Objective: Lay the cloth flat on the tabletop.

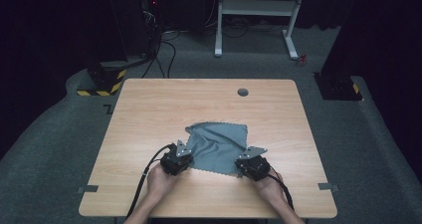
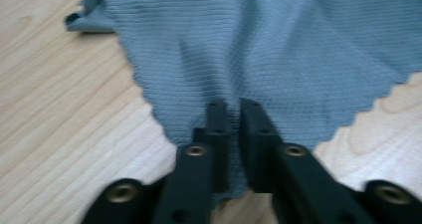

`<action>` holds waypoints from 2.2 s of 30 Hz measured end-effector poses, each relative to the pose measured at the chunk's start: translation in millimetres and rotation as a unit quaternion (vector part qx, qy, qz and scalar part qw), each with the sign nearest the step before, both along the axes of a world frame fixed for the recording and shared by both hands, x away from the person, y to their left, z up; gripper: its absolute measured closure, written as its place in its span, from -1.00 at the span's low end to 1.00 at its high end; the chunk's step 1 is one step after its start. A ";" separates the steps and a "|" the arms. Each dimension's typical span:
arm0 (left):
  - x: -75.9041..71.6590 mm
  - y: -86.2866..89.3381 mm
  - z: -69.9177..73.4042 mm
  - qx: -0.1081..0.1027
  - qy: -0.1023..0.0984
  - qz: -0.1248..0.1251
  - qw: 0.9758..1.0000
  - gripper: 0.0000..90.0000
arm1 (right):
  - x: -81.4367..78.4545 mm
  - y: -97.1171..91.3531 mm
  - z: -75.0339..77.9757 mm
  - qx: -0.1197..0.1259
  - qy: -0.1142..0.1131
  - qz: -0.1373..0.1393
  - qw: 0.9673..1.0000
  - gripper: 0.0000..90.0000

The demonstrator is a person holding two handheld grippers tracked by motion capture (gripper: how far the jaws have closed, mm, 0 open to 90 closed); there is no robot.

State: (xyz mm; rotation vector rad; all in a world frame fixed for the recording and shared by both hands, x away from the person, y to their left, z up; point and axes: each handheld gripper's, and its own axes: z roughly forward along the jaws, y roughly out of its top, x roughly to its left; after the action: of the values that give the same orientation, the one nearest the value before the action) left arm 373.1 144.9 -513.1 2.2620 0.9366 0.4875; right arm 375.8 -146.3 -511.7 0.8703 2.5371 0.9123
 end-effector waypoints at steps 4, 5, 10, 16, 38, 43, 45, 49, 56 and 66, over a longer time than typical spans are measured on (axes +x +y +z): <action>-3.7 -3.9 -0.3 0.014 -0.011 -0.001 1.000 1.00 | -2.7 1.1 -0.7 -0.003 -0.007 0.007 1.000 0.99; -4.4 -4.0 -0.4 0.015 -0.012 -0.001 1.000 1.00 | -2.4 0.5 -0.7 -0.001 -0.005 0.007 1.000 0.99; -18.7 0.5 0.8 0.021 -0.017 -0.011 1.000 1.00 | -5.5 -0.8 0.6 0.005 -0.012 0.014 1.000 1.00; -41.5 12.7 3.3 0.012 -0.008 -0.023 1.000 1.00 | -12.6 -5.2 11.3 0.016 -0.022 0.014 1.000 1.00; -28.0 6.4 1.0 0.011 0.000 -0.004 1.000 1.00 | -27.4 -12.5 -2.2 0.019 0.002 0.009 1.000 0.54; -46.8 11.4 2.1 0.004 0.013 -0.022 1.000 1.00 | -30.3 -15.6 -1.5 0.016 0.004 0.012 1.000 0.52; -56.8 12.9 2.7 0.003 0.019 -0.029 0.999 1.00 | -31.3 -16.5 -1.9 0.020 0.006 0.017 1.000 0.52; -63.3 12.8 4.2 0.001 0.014 -0.033 0.999 0.97 | -35.3 -18.5 -1.7 0.024 0.006 0.014 1.000 0.51; -46.7 19.1 4.1 -0.043 -0.040 0.014 0.998 0.20 | -36.9 -25.8 -2.2 0.038 0.008 0.006 0.999 0.51; -28.8 23.4 -12.2 -0.047 -0.040 0.045 0.997 -0.01 | -35.7 -19.0 1.4 0.014 -0.001 0.026 1.000 0.99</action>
State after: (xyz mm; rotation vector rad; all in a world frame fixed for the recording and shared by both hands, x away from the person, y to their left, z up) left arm 344.2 168.3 -525.3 2.1071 1.0033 0.5576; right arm 340.1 -165.3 -510.3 0.8147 2.5618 0.9665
